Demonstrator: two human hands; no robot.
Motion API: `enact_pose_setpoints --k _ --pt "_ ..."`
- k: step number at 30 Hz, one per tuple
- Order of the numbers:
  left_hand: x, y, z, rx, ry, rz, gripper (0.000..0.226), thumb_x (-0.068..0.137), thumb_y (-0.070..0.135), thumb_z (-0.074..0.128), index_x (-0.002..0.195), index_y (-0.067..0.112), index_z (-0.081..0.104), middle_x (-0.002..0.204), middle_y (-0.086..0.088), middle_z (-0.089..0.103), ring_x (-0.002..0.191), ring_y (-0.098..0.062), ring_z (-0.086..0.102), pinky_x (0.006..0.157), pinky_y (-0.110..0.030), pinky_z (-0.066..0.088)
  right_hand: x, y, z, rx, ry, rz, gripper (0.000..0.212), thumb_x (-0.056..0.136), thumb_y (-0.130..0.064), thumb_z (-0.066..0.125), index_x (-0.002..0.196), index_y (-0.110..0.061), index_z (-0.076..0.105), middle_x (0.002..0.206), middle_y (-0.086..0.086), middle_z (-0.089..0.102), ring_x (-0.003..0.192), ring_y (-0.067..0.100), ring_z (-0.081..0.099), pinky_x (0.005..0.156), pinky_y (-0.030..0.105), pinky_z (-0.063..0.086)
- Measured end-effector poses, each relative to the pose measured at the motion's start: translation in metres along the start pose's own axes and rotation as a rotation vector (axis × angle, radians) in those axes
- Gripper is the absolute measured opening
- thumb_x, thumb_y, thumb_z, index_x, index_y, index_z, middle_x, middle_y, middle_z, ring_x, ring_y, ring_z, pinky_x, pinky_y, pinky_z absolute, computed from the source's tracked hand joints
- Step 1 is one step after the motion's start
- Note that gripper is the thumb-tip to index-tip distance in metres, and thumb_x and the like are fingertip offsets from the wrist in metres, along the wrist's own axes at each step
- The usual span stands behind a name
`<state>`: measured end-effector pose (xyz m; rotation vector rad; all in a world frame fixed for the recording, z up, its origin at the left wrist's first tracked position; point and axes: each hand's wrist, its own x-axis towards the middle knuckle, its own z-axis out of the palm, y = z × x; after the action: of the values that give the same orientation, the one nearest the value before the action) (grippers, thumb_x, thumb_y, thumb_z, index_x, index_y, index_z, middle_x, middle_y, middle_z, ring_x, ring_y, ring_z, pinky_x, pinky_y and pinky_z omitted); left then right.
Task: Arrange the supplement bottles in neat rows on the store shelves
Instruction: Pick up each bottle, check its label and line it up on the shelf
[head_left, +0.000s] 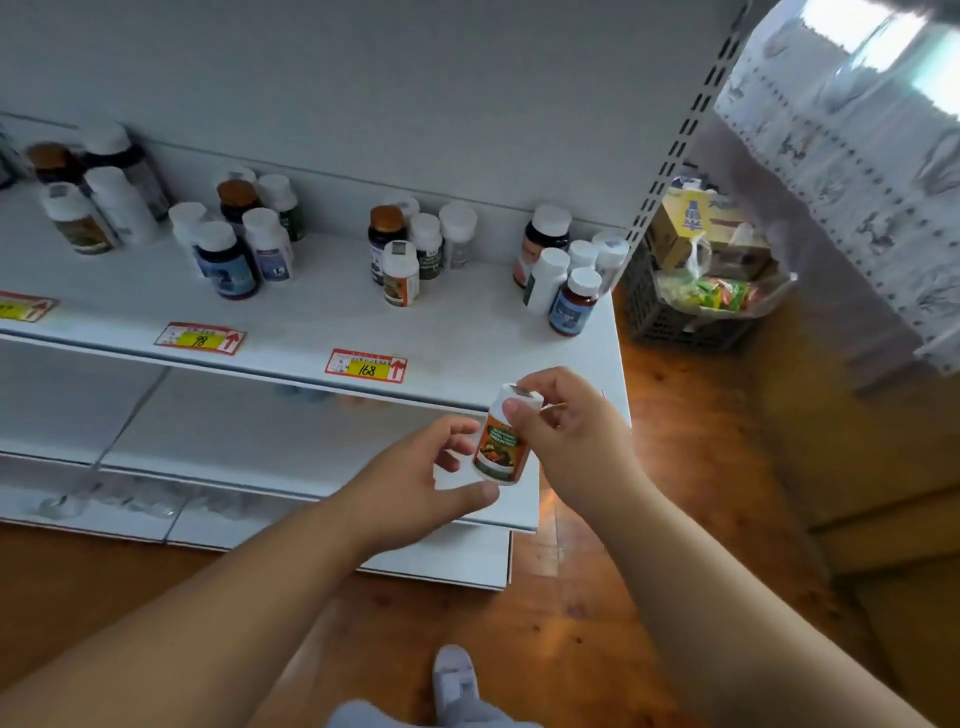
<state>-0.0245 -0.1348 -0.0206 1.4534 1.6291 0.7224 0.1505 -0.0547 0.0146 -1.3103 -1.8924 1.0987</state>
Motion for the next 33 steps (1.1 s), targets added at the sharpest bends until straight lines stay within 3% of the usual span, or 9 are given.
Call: enact_pose_setpoints --k 5,14,20,24,27,31,33 --pt "-0.003 -0.002 -0.011 0.005 0.13 -0.053 0.059 0.074 0.059 0.068 0.127 0.046 0.044 0.115 0.025 0.055 0.103 0.002 0.054 0.087 -0.03 0.05 0.017 0.003 0.018 0.049 -0.041 -0.034 0.012 0.084 -0.054 0.06 0.093 -0.049 0.055 0.081 -0.021 0.066 0.075 -0.002 0.065 0.061 0.023 0.057" --pt "-0.035 -0.037 -0.073 0.068 0.323 -0.11 0.056 0.067 0.073 0.06 0.114 0.055 0.037 0.106 0.029 0.053 0.097 0.014 0.049 0.076 -0.017 0.045 0.046 -0.047 0.097 0.06 -0.229 -0.199 0.006 0.09 -0.044 0.059 0.095 -0.045 0.057 0.081 -0.021 0.066 0.073 -0.001 0.064 0.053 0.011 0.046" --pt "-0.088 -0.113 -0.171 0.007 0.474 -0.13 0.068 0.069 0.069 0.065 0.129 0.043 0.044 0.114 0.023 0.056 0.102 0.006 0.053 0.085 -0.029 0.05 0.061 -0.12 0.215 0.101 -0.326 -0.309 0.01 0.088 -0.042 0.061 0.098 -0.04 0.06 0.084 -0.014 0.068 0.077 0.004 0.065 0.068 0.03 0.055" --pt "-0.143 -0.171 -0.257 0.008 0.561 -0.171 0.066 0.072 0.061 0.07 0.13 0.039 0.045 0.114 0.021 0.057 0.103 0.002 0.055 0.087 -0.034 0.051 0.06 -0.185 0.319 0.164 -0.389 -0.369 0.009 0.088 -0.036 0.064 0.097 -0.036 0.061 0.086 -0.013 0.067 0.079 0.003 0.064 0.068 0.021 0.053" --pt "-0.187 -0.203 -0.321 0.021 0.607 -0.215 0.066 0.074 0.059 0.071 0.131 0.039 0.045 0.115 0.021 0.056 0.104 0.001 0.054 0.085 -0.027 0.05 0.057 -0.235 0.388 0.21 -0.465 -0.386 0.008 0.089 -0.032 0.064 0.096 -0.034 0.061 0.09 -0.012 0.068 0.082 0.004 0.065 0.073 0.027 0.055" --pt "-0.222 -0.239 -0.39 0.046 0.648 -0.253 0.069 0.074 0.062 0.07 0.133 0.04 0.042 0.117 0.023 0.055 0.104 0.006 0.053 0.083 -0.022 0.05 0.06 -0.288 0.462 0.239 -0.515 -0.44 0.007 0.089 -0.033 0.064 0.094 -0.036 0.061 0.088 -0.019 0.066 0.08 -0.003 0.064 0.063 0.011 0.049" --pt "-0.226 -0.258 -0.422 0.065 0.678 -0.254 0.07 0.074 0.063 0.069 0.134 0.039 0.042 0.117 0.023 0.055 0.103 0.007 0.052 0.083 -0.021 0.049 0.069 -0.307 0.495 0.229 -0.544 -0.464 0.007 0.088 -0.037 0.063 0.095 -0.038 0.06 0.089 -0.019 0.066 0.081 -0.001 0.065 0.063 0.013 0.051"
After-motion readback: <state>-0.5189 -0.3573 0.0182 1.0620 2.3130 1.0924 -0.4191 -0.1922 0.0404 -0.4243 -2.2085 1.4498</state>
